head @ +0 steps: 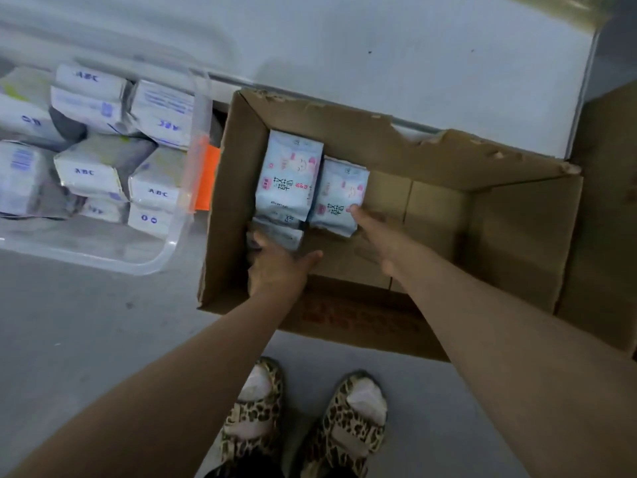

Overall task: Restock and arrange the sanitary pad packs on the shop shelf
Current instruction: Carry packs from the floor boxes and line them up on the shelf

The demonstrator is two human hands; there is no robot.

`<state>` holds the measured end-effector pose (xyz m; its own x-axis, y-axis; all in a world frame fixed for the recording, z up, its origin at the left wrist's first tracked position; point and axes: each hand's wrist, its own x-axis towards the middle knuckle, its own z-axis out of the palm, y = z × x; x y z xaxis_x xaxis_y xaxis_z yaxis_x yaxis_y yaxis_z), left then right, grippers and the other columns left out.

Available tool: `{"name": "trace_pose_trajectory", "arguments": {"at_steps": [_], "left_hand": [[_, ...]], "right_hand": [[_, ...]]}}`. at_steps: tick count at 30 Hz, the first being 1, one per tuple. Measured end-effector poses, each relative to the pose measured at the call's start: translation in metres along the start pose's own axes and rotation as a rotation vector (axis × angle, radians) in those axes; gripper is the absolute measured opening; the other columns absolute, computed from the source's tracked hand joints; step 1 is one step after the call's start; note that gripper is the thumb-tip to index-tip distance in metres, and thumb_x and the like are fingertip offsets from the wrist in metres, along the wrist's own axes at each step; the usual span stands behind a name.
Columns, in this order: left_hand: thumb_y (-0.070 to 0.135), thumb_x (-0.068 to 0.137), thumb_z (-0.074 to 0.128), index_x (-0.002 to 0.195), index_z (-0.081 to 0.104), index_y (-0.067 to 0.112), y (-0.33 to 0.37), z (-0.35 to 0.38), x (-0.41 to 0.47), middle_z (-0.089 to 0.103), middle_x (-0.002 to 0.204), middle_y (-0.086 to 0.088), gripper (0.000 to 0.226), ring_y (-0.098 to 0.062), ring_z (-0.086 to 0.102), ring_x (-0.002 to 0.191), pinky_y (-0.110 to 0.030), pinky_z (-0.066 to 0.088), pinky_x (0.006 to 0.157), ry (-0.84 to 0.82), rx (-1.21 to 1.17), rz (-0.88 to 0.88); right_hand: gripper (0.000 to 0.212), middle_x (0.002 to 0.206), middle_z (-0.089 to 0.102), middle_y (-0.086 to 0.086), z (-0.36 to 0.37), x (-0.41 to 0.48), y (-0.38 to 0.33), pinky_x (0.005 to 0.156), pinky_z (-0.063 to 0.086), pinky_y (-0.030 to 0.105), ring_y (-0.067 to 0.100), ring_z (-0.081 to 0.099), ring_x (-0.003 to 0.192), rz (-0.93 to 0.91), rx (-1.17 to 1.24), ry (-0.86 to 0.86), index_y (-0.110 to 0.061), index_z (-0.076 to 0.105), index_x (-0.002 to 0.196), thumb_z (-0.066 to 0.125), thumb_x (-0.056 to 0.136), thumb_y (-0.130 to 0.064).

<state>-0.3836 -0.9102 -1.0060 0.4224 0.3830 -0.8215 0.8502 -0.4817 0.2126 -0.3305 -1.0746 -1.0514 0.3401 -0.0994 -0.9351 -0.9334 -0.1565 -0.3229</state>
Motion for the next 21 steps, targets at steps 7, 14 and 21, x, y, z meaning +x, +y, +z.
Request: {"name": "trace_pose_trajectory", "arguments": {"at_steps": [7, 14, 21], "left_hand": [[0.061, 0.075, 0.077, 0.154, -0.008, 0.020, 0.014, 0.017, 0.011, 0.030, 0.153, -0.023, 0.123, -0.044, 0.039, 0.136, -0.051, 0.040, 0.104, 0.100, -0.068, -0.061], [0.054, 0.074, 0.081, 0.140, 0.017, 0.014, 0.016, 0.008, 0.028, 0.050, 0.137, -0.020, 0.101, -0.043, 0.050, 0.126, -0.048, 0.044, 0.096, 0.187, -0.102, -0.099], [0.049, 0.074, 0.081, 0.137, 0.018, 0.014, 0.017, -0.010, -0.004, 0.052, 0.129, -0.016, 0.096, -0.040, 0.051, 0.123, -0.045, 0.044, 0.095, 0.127, -0.167, -0.111]], "right_hand": [[0.065, 0.107, 0.077, 0.001, 0.024, 0.036, -0.006, 0.097, 0.056, 0.042, 0.021, 0.074, 0.100, -0.036, 0.272, -0.071, -0.019, 0.070, 0.117, 0.086, 0.067, -0.057], [0.055, 0.109, 0.076, 0.004, 0.037, 0.036, -0.008, 0.077, 0.062, 0.031, 0.017, 0.075, 0.092, -0.097, 0.295, 0.008, -0.016, 0.067, 0.119, 0.089, 0.074, -0.040], [0.093, 0.120, 0.072, 0.003, 0.013, -0.017, 0.023, 0.074, 0.064, 0.037, 0.017, 0.075, 0.095, -0.128, 0.372, 0.077, -0.024, 0.047, 0.138, 0.096, 0.060, -0.039]]}}
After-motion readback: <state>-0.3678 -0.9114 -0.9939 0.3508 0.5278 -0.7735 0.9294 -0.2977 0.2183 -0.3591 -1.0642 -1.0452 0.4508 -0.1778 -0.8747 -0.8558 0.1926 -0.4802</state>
